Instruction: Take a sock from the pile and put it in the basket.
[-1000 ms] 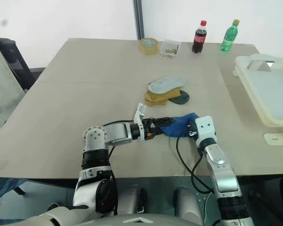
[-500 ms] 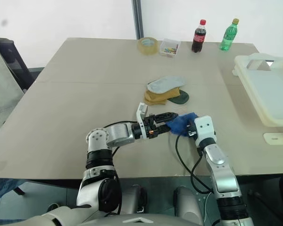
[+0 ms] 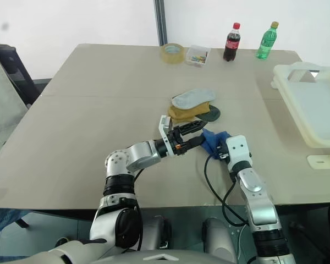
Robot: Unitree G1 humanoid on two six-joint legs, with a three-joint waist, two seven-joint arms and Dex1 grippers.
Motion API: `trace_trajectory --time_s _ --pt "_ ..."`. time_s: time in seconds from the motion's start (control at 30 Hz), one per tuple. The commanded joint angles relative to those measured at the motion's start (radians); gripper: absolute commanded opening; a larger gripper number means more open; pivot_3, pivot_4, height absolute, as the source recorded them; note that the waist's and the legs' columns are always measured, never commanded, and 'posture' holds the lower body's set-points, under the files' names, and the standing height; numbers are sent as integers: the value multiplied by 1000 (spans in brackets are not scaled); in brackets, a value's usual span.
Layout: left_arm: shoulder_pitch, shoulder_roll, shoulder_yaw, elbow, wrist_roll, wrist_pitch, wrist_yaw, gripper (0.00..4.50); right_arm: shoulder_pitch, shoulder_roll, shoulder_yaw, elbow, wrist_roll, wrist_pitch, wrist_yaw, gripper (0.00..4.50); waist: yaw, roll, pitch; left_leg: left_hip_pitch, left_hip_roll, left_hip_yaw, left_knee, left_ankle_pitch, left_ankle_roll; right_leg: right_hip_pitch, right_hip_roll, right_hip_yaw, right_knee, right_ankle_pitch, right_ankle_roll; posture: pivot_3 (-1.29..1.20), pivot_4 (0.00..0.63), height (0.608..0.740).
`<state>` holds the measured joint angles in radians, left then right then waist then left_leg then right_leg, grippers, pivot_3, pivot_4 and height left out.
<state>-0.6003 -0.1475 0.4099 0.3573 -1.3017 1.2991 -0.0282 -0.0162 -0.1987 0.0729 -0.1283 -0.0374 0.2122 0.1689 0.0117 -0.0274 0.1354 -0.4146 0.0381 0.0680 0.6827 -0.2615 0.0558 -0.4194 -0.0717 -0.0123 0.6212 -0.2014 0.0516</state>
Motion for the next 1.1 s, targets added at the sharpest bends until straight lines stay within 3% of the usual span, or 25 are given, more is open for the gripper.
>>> trace_trajectory --time_s 0.03,0.6,1.1 --pt "-97 -141 -52 40 -14 -43 -33 4234 40 -13 28 54 -28 35 13 1722 1 0 0 0 0 0 0 0 0 0 0 0 0 0 0 0 150 740" --pt "-164 -138 -200 183 55 -168 -192 4234 116 -54 50 -59 -56 37 45 1722 3 0 0 -2 -1 -1 -8 0 0 0 0 -2 -10 0 0 0 150 740" --pt "-236 -139 -226 328 160 -232 -315 4234 241 -247 -1 -301 -114 44 135 1722 3 0 1 -2 -2 0 -13 0 1 0 1 -2 -15 -1 1 0 150 740"
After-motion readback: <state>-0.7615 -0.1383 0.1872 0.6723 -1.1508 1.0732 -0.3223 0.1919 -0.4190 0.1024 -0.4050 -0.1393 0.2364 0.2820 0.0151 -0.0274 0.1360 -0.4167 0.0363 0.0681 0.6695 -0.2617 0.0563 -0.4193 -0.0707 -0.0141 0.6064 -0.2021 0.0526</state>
